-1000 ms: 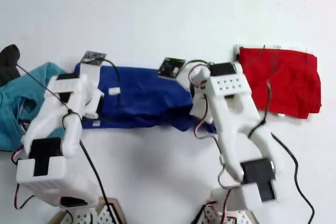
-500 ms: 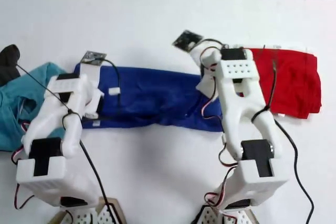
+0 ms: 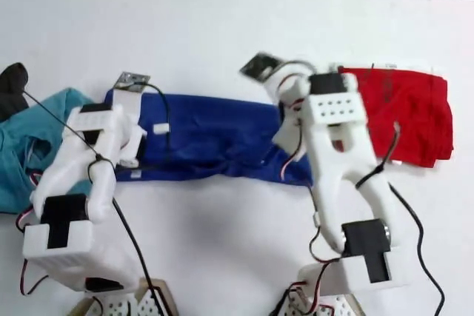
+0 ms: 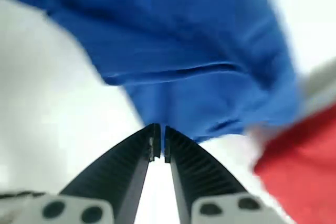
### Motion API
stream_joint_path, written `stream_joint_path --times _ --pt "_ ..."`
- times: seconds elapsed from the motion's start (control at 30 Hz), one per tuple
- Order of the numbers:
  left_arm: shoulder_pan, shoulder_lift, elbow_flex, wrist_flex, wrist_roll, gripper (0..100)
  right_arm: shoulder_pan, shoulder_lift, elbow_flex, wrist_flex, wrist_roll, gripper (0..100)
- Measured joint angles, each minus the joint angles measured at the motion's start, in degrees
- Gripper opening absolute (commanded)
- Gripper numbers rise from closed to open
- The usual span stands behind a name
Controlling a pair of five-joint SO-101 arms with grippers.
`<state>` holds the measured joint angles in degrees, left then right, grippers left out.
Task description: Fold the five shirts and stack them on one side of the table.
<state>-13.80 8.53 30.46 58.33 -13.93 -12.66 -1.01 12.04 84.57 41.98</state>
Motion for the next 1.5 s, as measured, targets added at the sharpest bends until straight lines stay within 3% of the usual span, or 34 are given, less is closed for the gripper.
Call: stream_joint_path --times 0.37,0.73,0.9,1.2,1.5 --pt "0.0 0.0 0.0 0.0 0.0 3 -8.09 -0.09 15.03 -12.57 -0.53 2.0" --pt "0.0 0.0 0.0 0.0 0.0 3 -9.32 -0.09 15.82 -31.3 -14.77 2.0" --pt "0.0 0.0 0.0 0.0 0.0 3 -9.23 0.97 15.82 -36.66 -16.79 2.0" --pt "0.0 0.0 0.0 0.0 0.0 3 -8.79 0.26 15.91 -36.22 -16.97 2.0" --pt "0.0 0.0 0.0 0.0 0.0 3 1.67 -17.32 16.53 -25.76 -16.97 2.0"
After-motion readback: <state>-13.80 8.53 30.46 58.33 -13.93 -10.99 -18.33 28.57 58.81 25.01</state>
